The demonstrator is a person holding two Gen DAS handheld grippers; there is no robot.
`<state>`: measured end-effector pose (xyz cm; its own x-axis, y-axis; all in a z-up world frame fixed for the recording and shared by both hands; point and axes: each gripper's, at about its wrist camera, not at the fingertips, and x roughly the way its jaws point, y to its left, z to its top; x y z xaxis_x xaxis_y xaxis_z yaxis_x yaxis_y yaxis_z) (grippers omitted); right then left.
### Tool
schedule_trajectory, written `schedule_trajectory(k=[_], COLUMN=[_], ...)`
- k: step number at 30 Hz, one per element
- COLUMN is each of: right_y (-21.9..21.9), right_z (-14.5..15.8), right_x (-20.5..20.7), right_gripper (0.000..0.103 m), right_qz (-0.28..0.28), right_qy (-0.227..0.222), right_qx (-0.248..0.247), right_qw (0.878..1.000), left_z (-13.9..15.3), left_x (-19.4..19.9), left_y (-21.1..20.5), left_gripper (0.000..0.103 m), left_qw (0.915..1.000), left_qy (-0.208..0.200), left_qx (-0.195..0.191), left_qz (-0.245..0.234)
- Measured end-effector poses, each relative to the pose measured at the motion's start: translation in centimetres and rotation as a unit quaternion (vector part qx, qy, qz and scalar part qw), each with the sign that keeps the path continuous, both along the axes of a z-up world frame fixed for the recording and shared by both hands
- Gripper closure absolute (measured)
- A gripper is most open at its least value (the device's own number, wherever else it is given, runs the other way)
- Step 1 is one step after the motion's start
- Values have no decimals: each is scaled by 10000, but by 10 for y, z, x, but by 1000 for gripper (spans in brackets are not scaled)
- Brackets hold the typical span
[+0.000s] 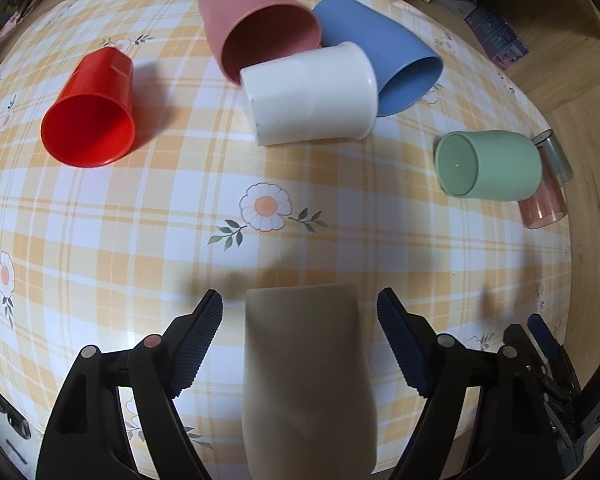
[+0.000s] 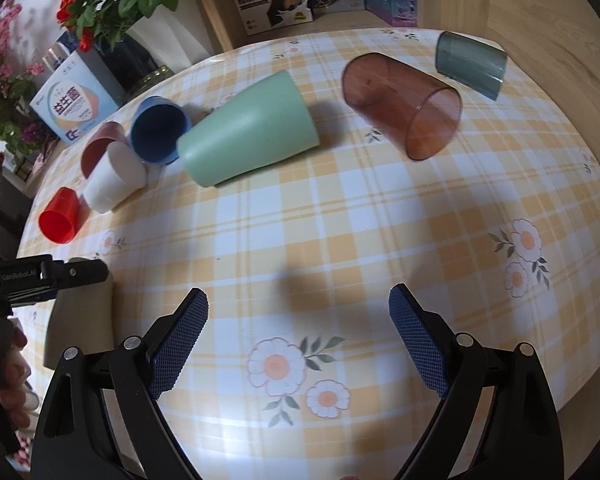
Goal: Flip cup upside down
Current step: 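Close the left gripper on the beige cup while the right gripper opens and withdraws, then rotate the beige cup with the left gripper so its base faces up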
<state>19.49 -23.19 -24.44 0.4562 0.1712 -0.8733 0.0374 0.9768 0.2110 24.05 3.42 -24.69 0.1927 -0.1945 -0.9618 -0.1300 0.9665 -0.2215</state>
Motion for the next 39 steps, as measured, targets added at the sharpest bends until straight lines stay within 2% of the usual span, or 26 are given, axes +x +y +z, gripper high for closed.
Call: schedule_trajectory(k=[8, 10, 15, 18, 39], right_y=[-3, -2, 1, 1, 11], right_z=[-7, -6, -6, -5, -3], right_x=[-3, -3, -4, -4, -8], right_gripper=[14, 14, 14, 14, 14], right_qz=[-10, 5, 54, 56, 182], right_qy=[82, 85, 95, 92, 147], right_qx=[-25, -33, -36, -44, -100], right_qw=[10000, 10000, 9999, 9999, 9997], left_z=[-8, -10, -10, -9, 17], left_x=[4, 5, 5, 4, -41], left_y=[1, 1, 2, 5, 26], left_gripper=[30, 36, 41, 49, 49], left_qw=[9999, 9998, 9999, 9999, 9996], left_qy=[109, 140, 135, 119, -240], left_qx=[-55, -77, -83, -89, -115], left_qz=[75, 90, 70, 34, -118])
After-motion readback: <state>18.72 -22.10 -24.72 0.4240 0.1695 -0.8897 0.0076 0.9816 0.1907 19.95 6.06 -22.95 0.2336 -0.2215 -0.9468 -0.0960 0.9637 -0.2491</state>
